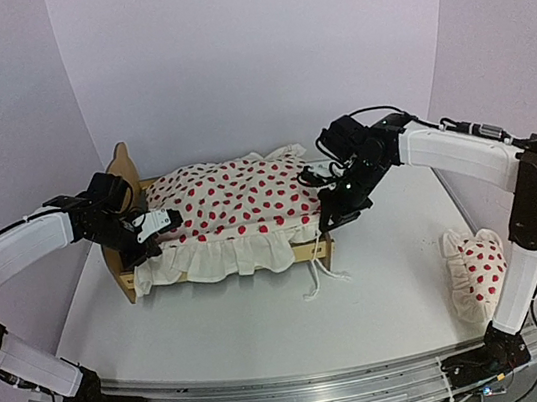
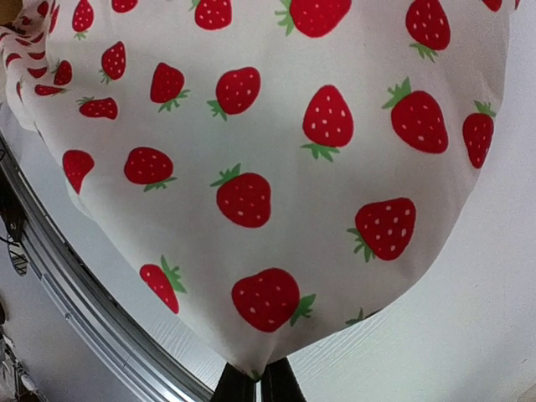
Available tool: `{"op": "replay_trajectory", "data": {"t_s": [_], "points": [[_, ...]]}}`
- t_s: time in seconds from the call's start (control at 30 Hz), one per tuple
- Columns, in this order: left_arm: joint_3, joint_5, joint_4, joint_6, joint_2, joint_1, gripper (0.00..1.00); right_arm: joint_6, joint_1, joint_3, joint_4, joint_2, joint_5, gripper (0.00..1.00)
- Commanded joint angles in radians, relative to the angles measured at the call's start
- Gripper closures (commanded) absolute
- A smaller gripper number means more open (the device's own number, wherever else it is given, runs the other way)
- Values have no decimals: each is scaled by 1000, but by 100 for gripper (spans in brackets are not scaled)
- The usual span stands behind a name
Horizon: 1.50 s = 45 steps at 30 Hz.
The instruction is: Set up the pet bed
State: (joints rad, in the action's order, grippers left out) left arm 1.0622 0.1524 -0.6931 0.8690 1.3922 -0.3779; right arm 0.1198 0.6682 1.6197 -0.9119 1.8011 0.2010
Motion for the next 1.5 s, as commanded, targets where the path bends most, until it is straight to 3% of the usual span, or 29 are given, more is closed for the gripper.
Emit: {"op": "replay_trajectory", "data": {"t_s": [0.0,0.13,0.2,0.33,0.5,0.67,0.87,1.03,1.17,1.33,1.47], "points": [[14,-76,5,14,-32,21,100,-35,-16,121,-137,-31,62,100],[8,-65,-1,12,-36,22,100,1,-16,64,-134,-59,6,100],[9,-19,-20,12,-42,21,100,33,-17,7,-118,-61,-68,100],[17,104,-59,-7,-45,20,100,98,-15,-30,-74,-6,-62,100],[2,145,-42,-28,-47,20,100,178,-14,-43,-21,-20,-166,69],[16,154,-37,-51,-48,20,100,227,17,-79,-16,-136,-344,56],[29,161,-35,-69,-39,20,100,279,231,-235,56,-277,-638,54],[35,161,-35,-69,-31,20,100,279,398,-481,484,-338,-536,54],[37,165,-32,-67,-28,20,100,272,405,-499,626,-248,-572,54],[41,165,-31,-59,-34,20,100,245,376,-350,638,-109,-672,56],[44,164,-29,-56,-37,20,100,304,332,-326,649,-58,-714,58]]}}
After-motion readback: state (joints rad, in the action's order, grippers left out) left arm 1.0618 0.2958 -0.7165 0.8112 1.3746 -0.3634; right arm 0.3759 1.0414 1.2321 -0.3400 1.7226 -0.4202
